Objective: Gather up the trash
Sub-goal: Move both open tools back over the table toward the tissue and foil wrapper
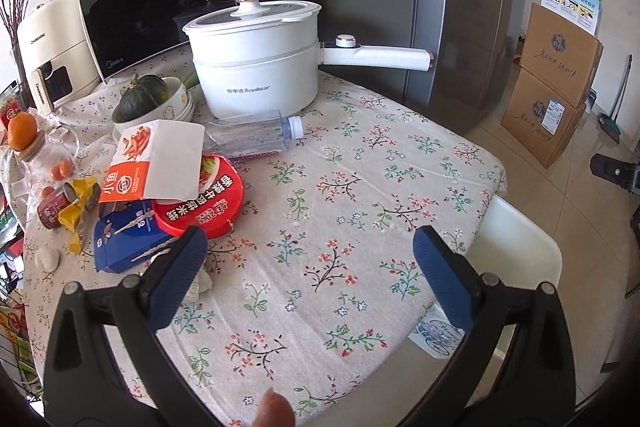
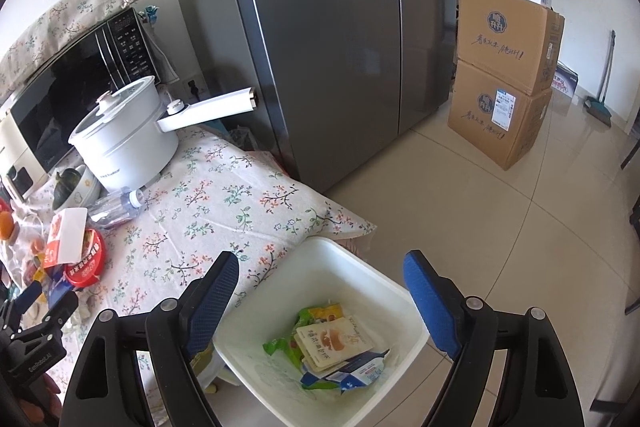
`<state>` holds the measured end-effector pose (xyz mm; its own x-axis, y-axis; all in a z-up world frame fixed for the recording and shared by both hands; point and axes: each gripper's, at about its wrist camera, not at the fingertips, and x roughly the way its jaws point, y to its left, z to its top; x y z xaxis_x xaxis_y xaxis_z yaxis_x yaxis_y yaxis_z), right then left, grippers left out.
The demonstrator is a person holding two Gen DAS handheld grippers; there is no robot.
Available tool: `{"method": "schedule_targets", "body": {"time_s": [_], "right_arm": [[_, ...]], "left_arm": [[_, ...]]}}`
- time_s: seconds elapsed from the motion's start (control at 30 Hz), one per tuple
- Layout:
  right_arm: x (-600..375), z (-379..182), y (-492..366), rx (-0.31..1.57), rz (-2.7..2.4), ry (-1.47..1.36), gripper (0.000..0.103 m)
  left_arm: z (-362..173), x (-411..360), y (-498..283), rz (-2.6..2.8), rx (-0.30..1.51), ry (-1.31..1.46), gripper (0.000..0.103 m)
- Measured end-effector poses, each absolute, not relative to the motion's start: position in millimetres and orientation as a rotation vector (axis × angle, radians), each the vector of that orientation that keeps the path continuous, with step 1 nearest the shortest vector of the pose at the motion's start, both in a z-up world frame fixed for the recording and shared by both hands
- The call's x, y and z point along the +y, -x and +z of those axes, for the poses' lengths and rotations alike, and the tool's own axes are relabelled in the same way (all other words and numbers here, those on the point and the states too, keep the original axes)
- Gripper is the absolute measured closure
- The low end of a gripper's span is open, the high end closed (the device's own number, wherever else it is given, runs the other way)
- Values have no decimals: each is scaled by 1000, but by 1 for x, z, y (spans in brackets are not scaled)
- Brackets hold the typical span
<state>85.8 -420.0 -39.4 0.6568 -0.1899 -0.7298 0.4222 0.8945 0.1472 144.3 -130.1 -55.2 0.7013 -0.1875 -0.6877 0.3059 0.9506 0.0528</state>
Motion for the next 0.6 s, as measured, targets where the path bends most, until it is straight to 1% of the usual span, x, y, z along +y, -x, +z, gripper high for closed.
{"method": "schedule_targets", "body": {"time_s": [0.6], "right_arm": [[-327, -40, -143, 775, -205, -300, 17]], "left_arm": [[-45, -44, -158, -131, 742, -111, 1]]}}
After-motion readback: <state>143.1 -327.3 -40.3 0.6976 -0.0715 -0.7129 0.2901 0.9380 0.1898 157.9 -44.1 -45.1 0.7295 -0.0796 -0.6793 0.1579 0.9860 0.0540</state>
